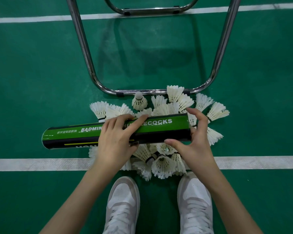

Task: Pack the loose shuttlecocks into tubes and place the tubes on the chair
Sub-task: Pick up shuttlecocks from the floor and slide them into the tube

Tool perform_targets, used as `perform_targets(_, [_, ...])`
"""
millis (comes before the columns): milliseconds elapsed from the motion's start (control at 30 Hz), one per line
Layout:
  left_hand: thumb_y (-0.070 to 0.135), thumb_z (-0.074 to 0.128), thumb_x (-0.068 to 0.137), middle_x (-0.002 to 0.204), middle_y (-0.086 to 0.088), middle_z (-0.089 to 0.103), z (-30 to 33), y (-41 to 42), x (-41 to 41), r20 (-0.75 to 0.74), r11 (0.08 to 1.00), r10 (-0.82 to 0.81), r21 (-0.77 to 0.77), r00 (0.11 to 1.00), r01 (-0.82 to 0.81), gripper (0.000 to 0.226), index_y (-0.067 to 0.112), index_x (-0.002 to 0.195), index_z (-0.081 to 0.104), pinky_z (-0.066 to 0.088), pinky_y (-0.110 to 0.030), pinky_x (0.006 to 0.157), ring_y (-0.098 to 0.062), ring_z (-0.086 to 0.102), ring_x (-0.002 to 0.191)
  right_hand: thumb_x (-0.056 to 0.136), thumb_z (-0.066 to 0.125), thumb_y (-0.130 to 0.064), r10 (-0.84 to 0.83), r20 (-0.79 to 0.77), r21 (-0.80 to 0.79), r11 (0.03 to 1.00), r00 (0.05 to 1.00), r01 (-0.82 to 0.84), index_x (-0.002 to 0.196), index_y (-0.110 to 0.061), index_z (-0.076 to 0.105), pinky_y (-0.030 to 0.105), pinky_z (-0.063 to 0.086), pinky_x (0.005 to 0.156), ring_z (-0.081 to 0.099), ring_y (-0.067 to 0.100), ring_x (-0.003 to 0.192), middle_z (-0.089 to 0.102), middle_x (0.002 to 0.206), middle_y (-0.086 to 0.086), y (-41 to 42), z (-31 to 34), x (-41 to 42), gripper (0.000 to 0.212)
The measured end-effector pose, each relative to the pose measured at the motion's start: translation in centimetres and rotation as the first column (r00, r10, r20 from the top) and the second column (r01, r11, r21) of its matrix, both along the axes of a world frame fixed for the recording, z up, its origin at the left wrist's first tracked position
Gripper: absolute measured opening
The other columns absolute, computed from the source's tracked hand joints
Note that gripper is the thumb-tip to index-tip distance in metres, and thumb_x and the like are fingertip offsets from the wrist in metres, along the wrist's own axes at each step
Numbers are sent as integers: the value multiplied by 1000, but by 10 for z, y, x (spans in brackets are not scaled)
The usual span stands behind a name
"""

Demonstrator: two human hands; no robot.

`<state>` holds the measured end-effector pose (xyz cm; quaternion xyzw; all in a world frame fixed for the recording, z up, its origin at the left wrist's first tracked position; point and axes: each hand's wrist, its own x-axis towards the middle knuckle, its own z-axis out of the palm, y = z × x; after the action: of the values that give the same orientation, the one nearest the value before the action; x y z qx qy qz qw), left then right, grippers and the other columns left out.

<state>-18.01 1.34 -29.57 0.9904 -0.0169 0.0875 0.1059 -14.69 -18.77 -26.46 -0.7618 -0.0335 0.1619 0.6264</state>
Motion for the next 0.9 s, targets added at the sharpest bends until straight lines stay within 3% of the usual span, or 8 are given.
perform_targets(267, [16,83,55,112,-8,57,2,-2,1,2,1000,-16,3,1000,16,88,30,134,46,40,-44,91,-31,54,97,76,74,-5,55,3,-14,998,998,-55,114,-60,31,37,50,94,63,9,97,56,121,0,-4,-1,3,79])
perform_targets(433, [17,84,56,113,-9,57,2,-4,0,-2,1000,-21,10,1000,21,89,31,134,45,40,-45,91,-31,54,99,78,72,-8,113,-13,-16,993,993,-113,113,-62,29,15,46,89,55,-7,100,41,122,-28,-8,-1,5,78])
perform_targets(600, [17,83,56,114,-9,57,2,-4,-1,-13,999,-29,18,999,29,90,32,135,43,40,-46,92,-31,54,100,79,72,-10,147,-61,-32,988,987,-150,119,-60,29,10,46,83,55,-8,97,47,112,-26,-11,-3,7,77])
perform_targets(800, [18,84,57,115,-9,57,-2,-5,-3,-19,1000,-25,11,999,25,90,33,135,41,41,-46,92,-32,54,101,76,75,-10,130,-56,-63,989,990,-133,122,-59,34,25,48,93,60,-1,101,56,117,-20,-13,-4,4,78])
perform_targets(900, [17,84,56,114,-9,57,-6,-1,-4,-40,1000,1,-11,999,-2,91,33,134,41,42,-45,90,-32,55,100,75,75,-13,66,-59,-44,997,996,-69,118,-58,39,26,46,93,62,1,101,71,101,-12,-22,-2,3,72])
